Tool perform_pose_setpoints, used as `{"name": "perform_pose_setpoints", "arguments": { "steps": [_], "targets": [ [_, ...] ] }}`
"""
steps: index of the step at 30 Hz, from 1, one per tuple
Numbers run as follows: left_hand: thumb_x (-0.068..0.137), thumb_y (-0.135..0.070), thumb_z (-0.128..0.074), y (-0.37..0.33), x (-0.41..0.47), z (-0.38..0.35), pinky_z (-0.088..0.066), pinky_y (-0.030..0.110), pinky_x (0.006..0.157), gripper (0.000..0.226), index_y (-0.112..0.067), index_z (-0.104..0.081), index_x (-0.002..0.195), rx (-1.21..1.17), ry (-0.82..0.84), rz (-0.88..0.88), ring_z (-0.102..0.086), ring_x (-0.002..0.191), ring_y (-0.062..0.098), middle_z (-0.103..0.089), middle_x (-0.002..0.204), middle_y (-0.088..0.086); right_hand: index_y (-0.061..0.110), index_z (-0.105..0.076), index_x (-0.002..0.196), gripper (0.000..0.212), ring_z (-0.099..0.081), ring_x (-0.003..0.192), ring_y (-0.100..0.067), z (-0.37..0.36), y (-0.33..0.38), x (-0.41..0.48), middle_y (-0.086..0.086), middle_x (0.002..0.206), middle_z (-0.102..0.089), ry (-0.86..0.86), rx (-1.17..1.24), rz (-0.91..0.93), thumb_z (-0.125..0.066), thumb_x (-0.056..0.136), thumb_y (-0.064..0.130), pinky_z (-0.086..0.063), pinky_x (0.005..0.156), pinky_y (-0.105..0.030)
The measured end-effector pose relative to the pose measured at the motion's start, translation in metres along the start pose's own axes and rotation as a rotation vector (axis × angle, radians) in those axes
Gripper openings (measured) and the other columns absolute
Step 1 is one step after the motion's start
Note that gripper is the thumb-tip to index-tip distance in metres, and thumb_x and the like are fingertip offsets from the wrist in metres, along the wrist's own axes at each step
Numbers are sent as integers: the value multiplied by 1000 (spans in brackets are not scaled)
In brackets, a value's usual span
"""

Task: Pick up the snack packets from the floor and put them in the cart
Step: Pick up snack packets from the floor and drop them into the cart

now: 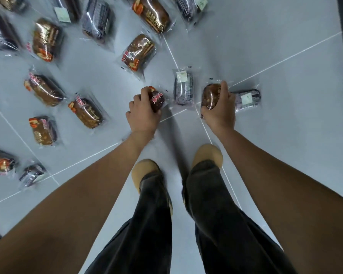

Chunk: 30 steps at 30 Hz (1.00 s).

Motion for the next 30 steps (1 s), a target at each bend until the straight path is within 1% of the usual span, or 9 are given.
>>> {"name": "perform_pose_setpoints", "arguments": {
  "steps": [3, 6, 10, 15, 19, 23, 26, 28, 30],
  "targets": [
    [81, -31, -66, -13, -38, 34, -43, 47, 83, 61, -20, -36, 133, -30, 49, 1, -48, 113, 35, -52, 124, 11, 27, -21, 150, 84, -45, 126, -35, 36, 13, -40, -13, 142, -34, 24, 21, 10, -67, 80, 28, -46, 97, -48],
    [81, -33, -65, -39, -75, 85, -44, 46, 82, 62, -21, -35, 133, -25, 90, -31, -49, 112, 35, -52, 122, 12, 30, -21, 149, 80, -49, 122, -34, 88, 36, -84, -11, 141, -35, 48, 31, 29, -65, 82, 29, -46, 96, -45],
    [81, -36, -64, -95, -120, 176, -44, 43, 82, 62, -22, -34, 133, -31, 108, -96, -50, 111, 33, -53, 120, 11, 34, -18, 149, 86, -47, 125, -30, 173, 73, -145, -8, 145, -31, 87, 67, 41, -68, 80, 24, -44, 100, -43],
    [79, -37, -67, -171, -175, 293, -47, 45, 85, 62, -23, -36, 131, -52, 75, -218, -52, 113, 32, -55, 124, 8, 37, -20, 146, 89, -49, 121, -29, 280, 121, -223, -5, 135, -35, 53, 143, 89, -70, 74, 21, -46, 100, -43],
    [78, -35, -67, -211, -223, 360, -48, 43, 86, 61, -24, -36, 129, -113, 73, -298, -54, 112, 30, -57, 123, 5, 37, -27, 141, 84, -53, 104, -22, 350, 136, -285, -4, 129, -38, -13, 302, 57, -71, 75, 11, -43, 97, -32],
    [78, -31, -68, -232, -282, 400, -43, 31, 86, 60, -24, -37, 129, -183, 112, -381, -57, 110, 26, -59, 123, 3, 33, -30, 140, 81, -53, 107, -22, 401, 138, -351, -5, 126, -41, -115, 387, 57, -70, 73, 11, -42, 99, -33],
    [79, -30, -70, -245, -331, 418, -43, 32, 91, 63, -22, -36, 131, -150, 153, -479, -57, 113, 25, -58, 126, 3, 31, -33, 139, 79, -51, 100, -19, 431, 126, -404, -7, 125, -45, -221, 462, 15, -70, 71, 14, -43, 95, -31],
    [79, -28, -71, -258, -360, 426, -41, 28, 87, 62, -18, -37, 130, -118, 188, -564, -58, 111, 25, -59, 124, 5, 31, -35, 135, 78, -53, 99, -19, 447, 111, -441, -7, 123, -48, -296, 545, -3, -70, 68, 15, -46, 94, -34],
    [77, -28, -71, -271, -385, 430, -41, 27, 86, 63, -19, -38, 130, -89, 221, -626, -58, 110, 24, -60, 121, 4, 33, -35, 135, 80, -55, 103, -21, 460, 91, -478, -7, 125, -48, -354, 619, -30, -71, 66, 14, -48, 95, -35]
  ]
}}
Point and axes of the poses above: each hand's wrist, its own x-axis towards the middle knuckle, its own z-axis out of the back of the hand, y = z × x, the point moved 9 cm from there along x, towards the middle knuckle
